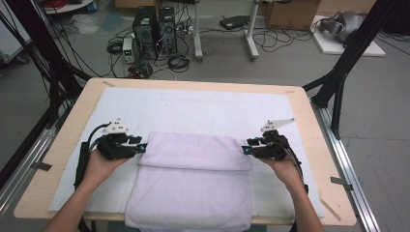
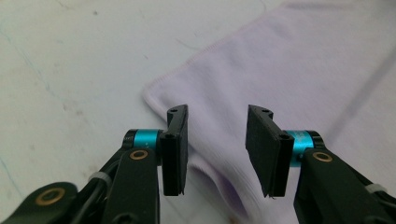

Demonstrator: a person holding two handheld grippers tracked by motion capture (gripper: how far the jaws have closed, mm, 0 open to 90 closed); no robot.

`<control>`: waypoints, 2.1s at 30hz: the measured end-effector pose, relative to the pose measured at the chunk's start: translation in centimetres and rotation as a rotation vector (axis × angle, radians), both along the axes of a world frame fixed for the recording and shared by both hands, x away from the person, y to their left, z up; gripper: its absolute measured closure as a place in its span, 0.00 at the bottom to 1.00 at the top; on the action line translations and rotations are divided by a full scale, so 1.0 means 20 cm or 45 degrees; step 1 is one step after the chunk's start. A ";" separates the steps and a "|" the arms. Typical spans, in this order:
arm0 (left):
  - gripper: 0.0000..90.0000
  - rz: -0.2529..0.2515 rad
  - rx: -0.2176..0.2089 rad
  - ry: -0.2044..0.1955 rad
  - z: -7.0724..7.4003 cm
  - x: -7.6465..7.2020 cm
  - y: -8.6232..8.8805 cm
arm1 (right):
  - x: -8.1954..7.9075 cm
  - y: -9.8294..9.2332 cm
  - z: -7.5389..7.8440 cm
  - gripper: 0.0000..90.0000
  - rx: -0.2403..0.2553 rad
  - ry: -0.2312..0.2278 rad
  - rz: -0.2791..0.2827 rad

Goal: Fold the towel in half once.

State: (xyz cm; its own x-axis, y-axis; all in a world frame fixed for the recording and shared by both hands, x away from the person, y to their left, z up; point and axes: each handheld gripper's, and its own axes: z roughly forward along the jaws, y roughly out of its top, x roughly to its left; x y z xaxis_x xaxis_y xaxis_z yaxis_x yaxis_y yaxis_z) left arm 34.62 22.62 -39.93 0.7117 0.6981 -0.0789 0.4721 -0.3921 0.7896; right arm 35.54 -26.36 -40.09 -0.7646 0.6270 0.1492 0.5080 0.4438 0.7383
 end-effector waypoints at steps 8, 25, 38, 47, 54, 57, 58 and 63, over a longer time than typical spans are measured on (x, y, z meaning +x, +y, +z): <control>0.60 0.075 0.094 0.123 -0.12 0.23 -0.10 | 0.17 0.06 -0.12 0.58 -0.106 0.059 -0.066; 0.97 0.035 0.031 0.007 -0.01 0.12 -0.06 | 0.10 0.04 -0.04 0.97 -0.013 -0.017 -0.004; 0.96 -0.120 -0.057 -0.204 0.10 -0.50 0.06 | -0.48 -0.02 0.19 0.96 0.116 -0.152 0.253; 0.76 -0.161 -0.037 -0.225 0.10 -0.63 0.10 | -0.58 -0.05 0.19 0.78 0.114 -0.112 0.327; 0.68 -0.110 0.014 -0.173 0.02 -0.43 0.05 | -0.38 -0.03 0.06 0.70 0.047 -0.103 0.218; 0.65 -0.074 0.052 -0.143 -0.03 -0.34 0.02 | -0.29 -0.02 0.01 0.66 0.040 -0.083 0.162; 0.63 -0.054 0.071 -0.133 -0.05 -0.30 0.01 | -0.26 -0.02 -0.01 0.63 0.027 -0.081 0.137; 0.57 -0.002 0.100 -0.052 -0.14 -0.16 -0.01 | -0.15 0.02 -0.08 0.57 -0.050 -0.046 0.096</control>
State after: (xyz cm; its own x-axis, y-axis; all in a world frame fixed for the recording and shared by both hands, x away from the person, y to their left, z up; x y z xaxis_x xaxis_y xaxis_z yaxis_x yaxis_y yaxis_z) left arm 31.49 22.52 -42.66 0.7144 0.6997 0.0053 0.4393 -0.4545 0.7749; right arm 32.52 -26.00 -41.73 -0.8144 0.5722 0.0970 0.4453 0.5089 0.7367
